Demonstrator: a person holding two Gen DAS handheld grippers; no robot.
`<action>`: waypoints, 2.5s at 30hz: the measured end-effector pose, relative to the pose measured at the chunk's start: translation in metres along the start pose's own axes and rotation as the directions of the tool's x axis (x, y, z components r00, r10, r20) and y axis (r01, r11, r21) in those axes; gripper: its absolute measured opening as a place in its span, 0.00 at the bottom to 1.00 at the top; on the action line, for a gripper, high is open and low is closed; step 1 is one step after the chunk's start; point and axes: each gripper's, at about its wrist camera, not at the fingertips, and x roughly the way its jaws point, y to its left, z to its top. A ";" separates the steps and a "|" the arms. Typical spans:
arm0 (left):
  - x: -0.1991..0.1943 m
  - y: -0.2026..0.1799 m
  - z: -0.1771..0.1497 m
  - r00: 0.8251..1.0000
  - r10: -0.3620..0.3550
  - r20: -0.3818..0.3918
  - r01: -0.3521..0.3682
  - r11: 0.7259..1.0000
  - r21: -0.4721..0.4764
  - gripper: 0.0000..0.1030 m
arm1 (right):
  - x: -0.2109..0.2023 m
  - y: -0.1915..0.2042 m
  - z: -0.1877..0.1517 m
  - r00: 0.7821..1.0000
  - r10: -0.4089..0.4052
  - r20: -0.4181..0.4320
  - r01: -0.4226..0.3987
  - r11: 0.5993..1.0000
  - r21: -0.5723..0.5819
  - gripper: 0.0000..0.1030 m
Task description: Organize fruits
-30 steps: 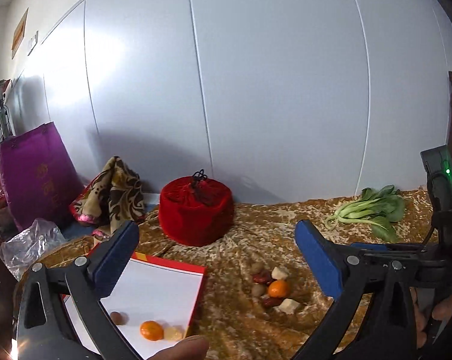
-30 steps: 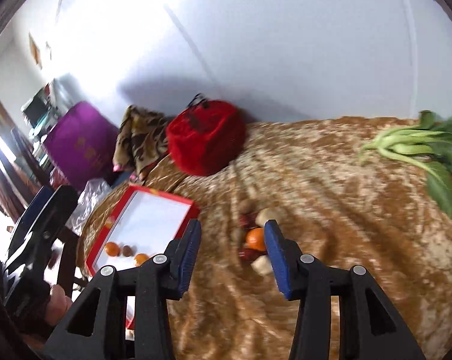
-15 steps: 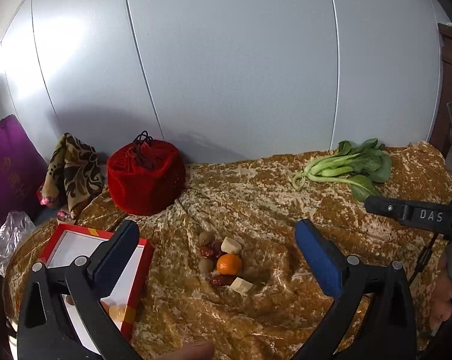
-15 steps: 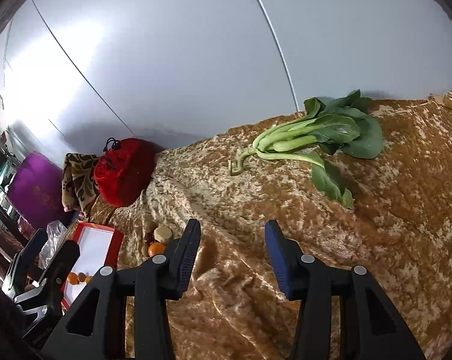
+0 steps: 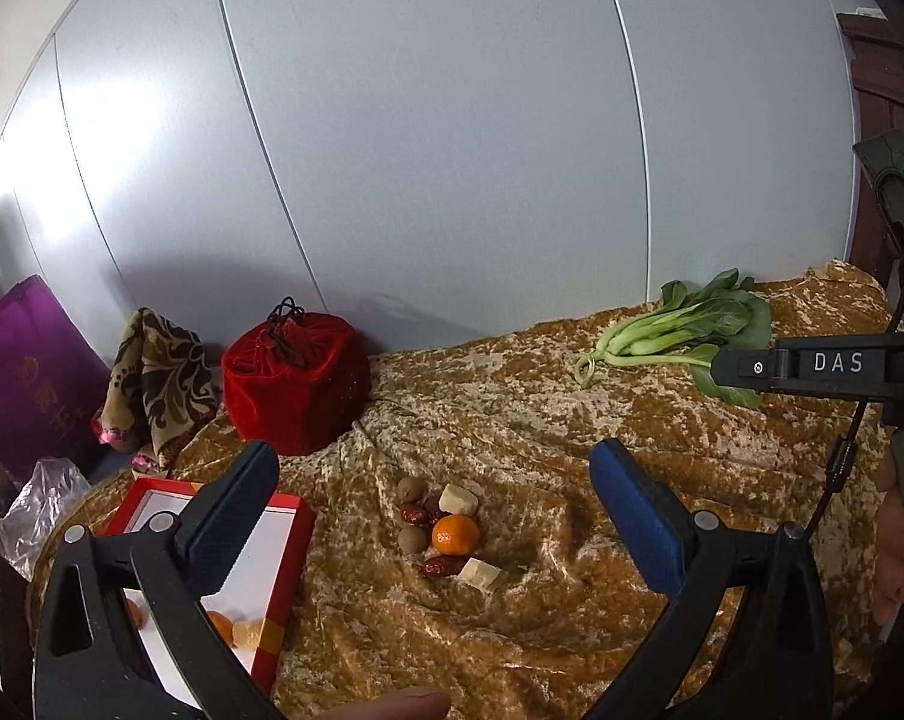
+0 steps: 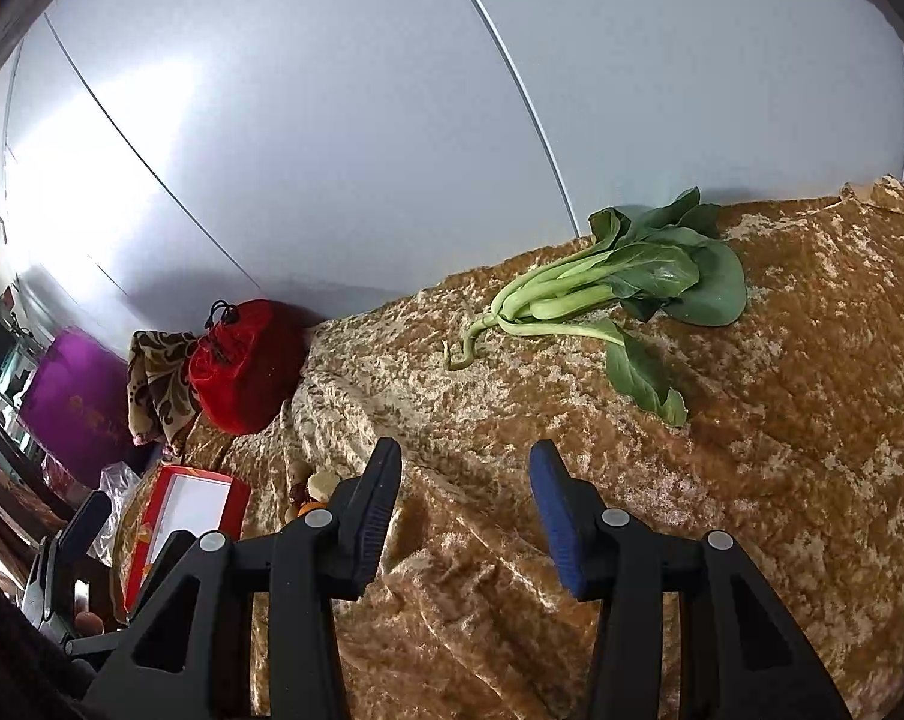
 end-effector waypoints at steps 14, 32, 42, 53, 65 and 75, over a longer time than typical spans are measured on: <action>-0.003 -0.005 -0.004 1.000 -0.019 -0.003 0.020 0.999 0.035 1.00 | 0.002 0.003 0.003 1.000 0.010 0.008 -0.010 1.000 0.010 0.46; -0.002 -0.042 -0.009 0.993 -0.113 -0.021 0.115 0.988 0.107 1.00 | -0.007 -0.011 0.008 0.999 0.015 0.032 -0.017 0.998 0.066 0.46; -0.003 -0.040 -0.007 0.994 -0.110 -0.012 0.110 0.990 0.089 1.00 | -0.009 -0.012 0.008 0.999 0.013 0.038 -0.015 0.998 0.065 0.46; -0.003 -0.038 -0.006 0.995 -0.100 0.004 0.099 0.992 0.072 1.00 | -0.010 -0.011 0.008 0.999 0.016 0.043 -0.019 0.997 0.073 0.46; -0.005 -0.035 -0.006 0.996 -0.087 0.019 0.085 0.994 0.070 1.00 | -0.012 -0.012 0.008 0.999 0.016 0.050 -0.020 0.997 0.080 0.46; -0.005 -0.035 -0.005 0.997 -0.079 0.017 0.077 0.995 0.068 1.00 | -0.011 -0.012 0.008 0.998 0.020 0.052 -0.024 0.996 0.085 0.46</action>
